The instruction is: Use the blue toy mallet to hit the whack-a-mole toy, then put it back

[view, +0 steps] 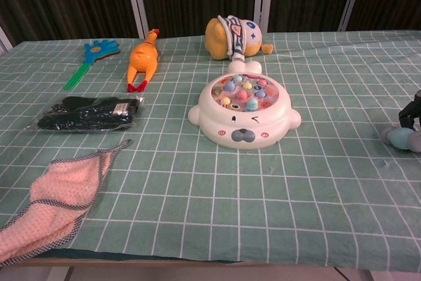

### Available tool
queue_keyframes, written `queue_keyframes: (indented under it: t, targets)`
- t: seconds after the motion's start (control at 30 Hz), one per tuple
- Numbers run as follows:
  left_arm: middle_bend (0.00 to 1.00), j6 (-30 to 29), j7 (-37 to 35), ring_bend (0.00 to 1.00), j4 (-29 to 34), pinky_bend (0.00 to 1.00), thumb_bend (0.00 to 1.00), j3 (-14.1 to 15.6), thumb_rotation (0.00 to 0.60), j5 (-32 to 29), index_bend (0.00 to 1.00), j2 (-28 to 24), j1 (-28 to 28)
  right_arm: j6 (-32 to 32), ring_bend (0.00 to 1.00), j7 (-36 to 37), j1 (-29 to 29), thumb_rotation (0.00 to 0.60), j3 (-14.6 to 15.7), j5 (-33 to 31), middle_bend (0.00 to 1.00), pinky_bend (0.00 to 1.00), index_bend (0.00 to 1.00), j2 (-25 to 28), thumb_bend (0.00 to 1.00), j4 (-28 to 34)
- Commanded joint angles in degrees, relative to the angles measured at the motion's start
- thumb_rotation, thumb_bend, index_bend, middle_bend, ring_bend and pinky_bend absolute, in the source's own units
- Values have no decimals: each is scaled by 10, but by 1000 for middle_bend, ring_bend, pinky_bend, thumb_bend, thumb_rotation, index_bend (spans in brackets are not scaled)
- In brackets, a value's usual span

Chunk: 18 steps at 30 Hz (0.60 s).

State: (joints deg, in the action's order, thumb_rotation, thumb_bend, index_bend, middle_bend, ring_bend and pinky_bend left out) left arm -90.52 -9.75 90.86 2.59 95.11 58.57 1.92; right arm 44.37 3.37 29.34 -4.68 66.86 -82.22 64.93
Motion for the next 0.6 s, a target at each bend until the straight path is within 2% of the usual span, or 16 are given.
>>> queue_keyframes:
  t: [0.03, 0.6]
  targets:
    - [46, 1, 1, 0, 1, 0, 426, 0, 600, -1, 31, 0, 0, 3, 641, 0, 0, 600, -2, 2, 632, 1000, 769, 1, 400, 1]
    - [53, 3, 5, 0, 2, 0, 427, -1, 600, -1, 31, 1, 1, 10, 628, -2, -7, 600, -12, -2, 607, 1000, 733, 5, 384, -3]
